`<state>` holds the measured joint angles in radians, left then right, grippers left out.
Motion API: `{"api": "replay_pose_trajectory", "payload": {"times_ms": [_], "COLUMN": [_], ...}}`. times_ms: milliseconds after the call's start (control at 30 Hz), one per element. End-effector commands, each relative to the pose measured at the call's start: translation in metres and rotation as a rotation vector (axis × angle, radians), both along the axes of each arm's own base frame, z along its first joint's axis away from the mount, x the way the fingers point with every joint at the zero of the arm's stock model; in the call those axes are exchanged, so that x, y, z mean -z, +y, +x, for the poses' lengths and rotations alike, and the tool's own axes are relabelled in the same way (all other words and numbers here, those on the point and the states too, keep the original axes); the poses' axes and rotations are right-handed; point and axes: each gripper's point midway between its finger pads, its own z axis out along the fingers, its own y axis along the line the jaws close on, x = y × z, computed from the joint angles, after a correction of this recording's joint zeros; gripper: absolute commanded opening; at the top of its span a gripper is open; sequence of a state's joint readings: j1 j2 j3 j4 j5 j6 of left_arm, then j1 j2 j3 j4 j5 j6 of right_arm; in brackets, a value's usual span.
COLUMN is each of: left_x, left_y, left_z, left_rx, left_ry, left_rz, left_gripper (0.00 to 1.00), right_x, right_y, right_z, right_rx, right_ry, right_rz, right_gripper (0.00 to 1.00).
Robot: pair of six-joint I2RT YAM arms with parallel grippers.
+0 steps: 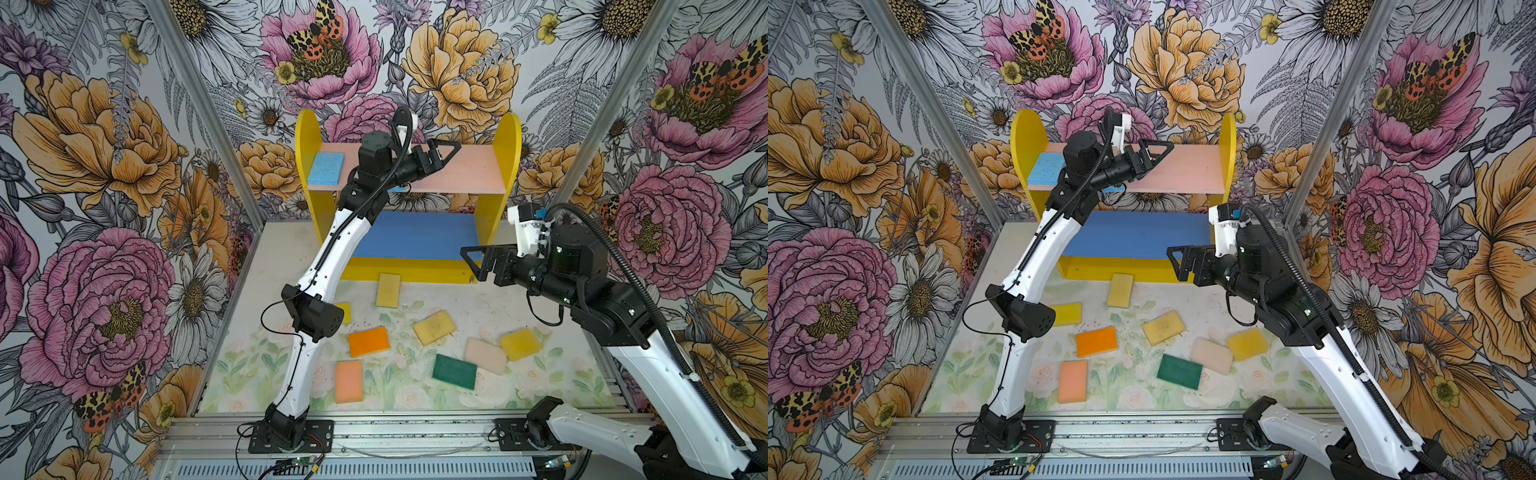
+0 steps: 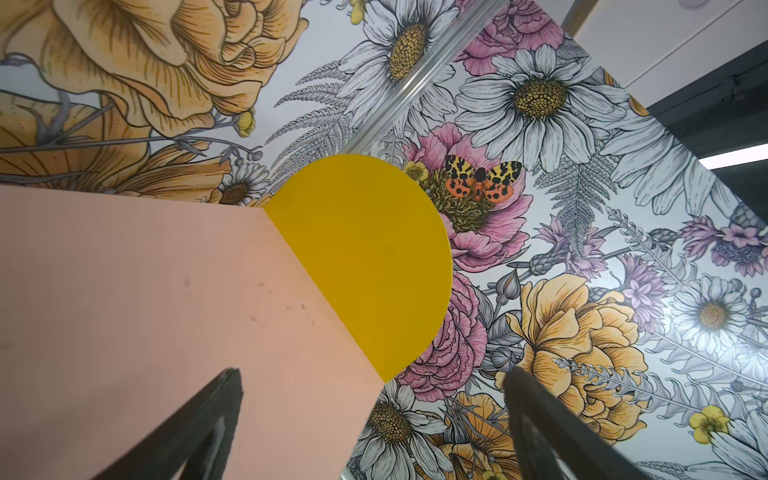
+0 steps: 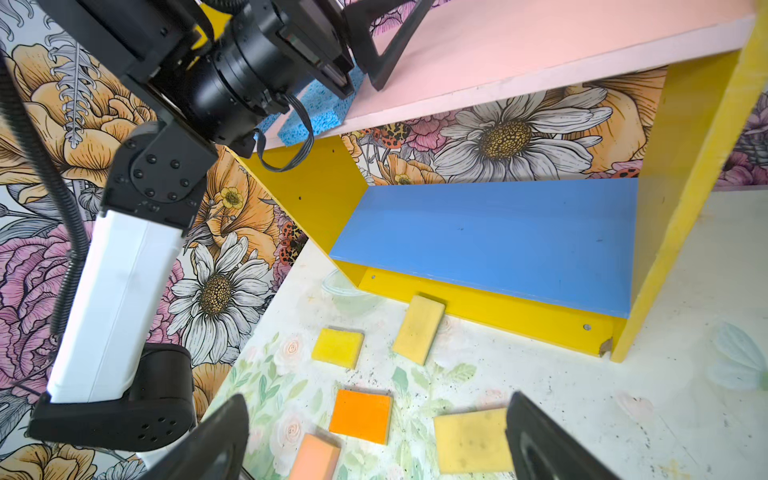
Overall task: Place and organize the cleaning sponges onto the shelf
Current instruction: 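Push the second blue sponge along the pink shelf with the left gripper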
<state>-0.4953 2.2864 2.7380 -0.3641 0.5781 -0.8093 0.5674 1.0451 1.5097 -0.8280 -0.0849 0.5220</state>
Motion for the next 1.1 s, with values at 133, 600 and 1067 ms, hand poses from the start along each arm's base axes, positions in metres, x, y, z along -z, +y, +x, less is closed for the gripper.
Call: {"api": "replay_pose_trajectory", "payload": {"times_ms": [133, 600, 1067], "left_x": [0.004, 0.019, 0.022], "left_y": [0.024, 0.081, 0.092], "left_z": [0.005, 0.022, 0.033], "left_rx": [-0.015, -0.024, -0.027], "left_ry": [0.040, 0.108, 0.113], "left_rz": [0.031, 0.082, 0.073], "left_gripper": [0.99, 0.99, 0.99], "right_x": [-0.003, 0.009, 0.013], "right_y": [-0.002, -0.003, -0.002], "right_z": [0.003, 0.010, 0.010], "right_rx": [-0.001, 0.023, 0.025], "right_ry": [-0.028, -0.006, 0.003], "right_rz": [-0.004, 0.008, 0.029], "right_gripper": [0.98, 0.98, 0.99]}}
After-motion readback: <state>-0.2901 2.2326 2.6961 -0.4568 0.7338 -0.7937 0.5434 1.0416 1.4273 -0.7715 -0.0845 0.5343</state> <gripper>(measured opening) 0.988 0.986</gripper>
